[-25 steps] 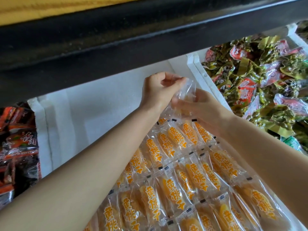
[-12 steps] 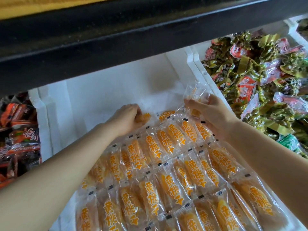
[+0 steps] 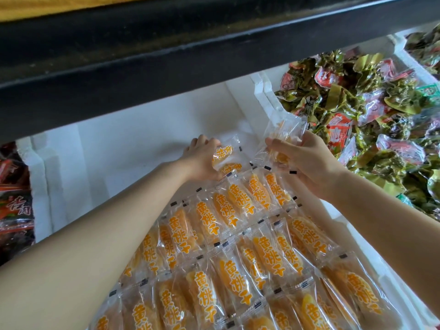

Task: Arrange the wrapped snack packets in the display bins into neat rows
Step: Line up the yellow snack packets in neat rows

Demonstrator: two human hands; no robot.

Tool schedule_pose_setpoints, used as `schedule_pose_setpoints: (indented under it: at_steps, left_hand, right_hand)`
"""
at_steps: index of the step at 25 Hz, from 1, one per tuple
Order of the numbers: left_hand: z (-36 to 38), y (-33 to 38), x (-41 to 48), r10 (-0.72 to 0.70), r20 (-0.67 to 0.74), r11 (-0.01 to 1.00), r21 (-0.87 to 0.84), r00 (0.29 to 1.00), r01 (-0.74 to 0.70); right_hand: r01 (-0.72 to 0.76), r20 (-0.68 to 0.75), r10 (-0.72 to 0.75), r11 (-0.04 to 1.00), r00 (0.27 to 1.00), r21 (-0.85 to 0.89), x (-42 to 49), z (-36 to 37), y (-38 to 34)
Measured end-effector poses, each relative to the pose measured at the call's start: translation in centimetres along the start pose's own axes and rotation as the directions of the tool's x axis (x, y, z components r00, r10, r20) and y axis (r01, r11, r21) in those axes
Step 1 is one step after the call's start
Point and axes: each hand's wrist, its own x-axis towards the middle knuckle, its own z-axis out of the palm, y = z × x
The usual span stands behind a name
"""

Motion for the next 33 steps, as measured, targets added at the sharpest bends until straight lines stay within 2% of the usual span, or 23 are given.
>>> schedule_pose_setpoints:
  at_steps: [6,10,15,17,20,23,26,27,29,31,33]
  left_hand:
    - [-0.6,1.3,1.0,-0.028,-0.232,0.998,-0.061,0.972,0.014]
    - [-0.4,2.3,1.7,-0.101,-0.252,0.992,0.05,0.962,0.118]
    - [-0.6,2.6,2.4,-0.141,-0.282,0.986,0.051,0.949,0.161]
    - [-1.1,2.3,2.4,-0.129,-0.248,0.989,0.041,0.96,0.143]
    - [-1.6,1.8,1.6,-0.147,-0.103,0.989,0.013,0.984,0.149]
    - [-1.6,0.7,0.1,-0.206,-0.077,0.969,-0.153,0.976,0.192]
    - [-2.4,-0.1,-2.5,-0.264,-0.149,0.888,-0.424,0.953,0.18]
    - [-2.6,0.0,-3.5,-0.273,-0.171,0.829,-0.541,0.947,0.141]
    - [-3.3,0.9,-6.3,-0.291,-0.238,0.651,-0.759,0.927,0.01]
    - [-3.0,2.4,-9.4,-0.318,-0.245,0.512,-0.858,0.916,-0.052]
    - [-2.1,3.9,-12.2,-0.306,-0.215,0.461,-0.886,0.927,-0.053]
  right_hand:
    - [0.007,-0.001,-0.007,1.0,1.0,0.017,-0.1,-0.3,-0.2]
    - [-0.031,-0.021,0.032,0.997,0.999,0.068,-0.1,0.0,-0.2]
    - [-0.066,-0.017,0.067,0.995,0.998,0.079,-0.6,0.6,0.2]
    - [-0.083,-0.012,0.085,0.991,0.996,0.103,-0.9,0.6,0.5]
    - [-0.113,-0.001,0.114,0.987,0.993,0.111,-1.4,0.7,0.3]
    - [-0.114,0.006,0.114,0.987,0.993,0.117,-2.2,0.7,-0.1]
    - [-0.116,0.038,0.112,0.986,0.993,0.118,-3.0,0.9,-0.5]
    - [-0.117,0.049,0.111,0.986,0.993,0.123,-3.3,1.0,-0.6]
    - [-0.12,0.07,0.112,0.984,0.991,0.128,-4.0,1.3,-0.7]
    - [-0.129,0.115,0.117,0.986,0.986,0.103,-5.2,2.1,-0.7]
    - [-0.129,0.159,0.121,0.991,0.98,0.042,-6.5,3.0,-0.6]
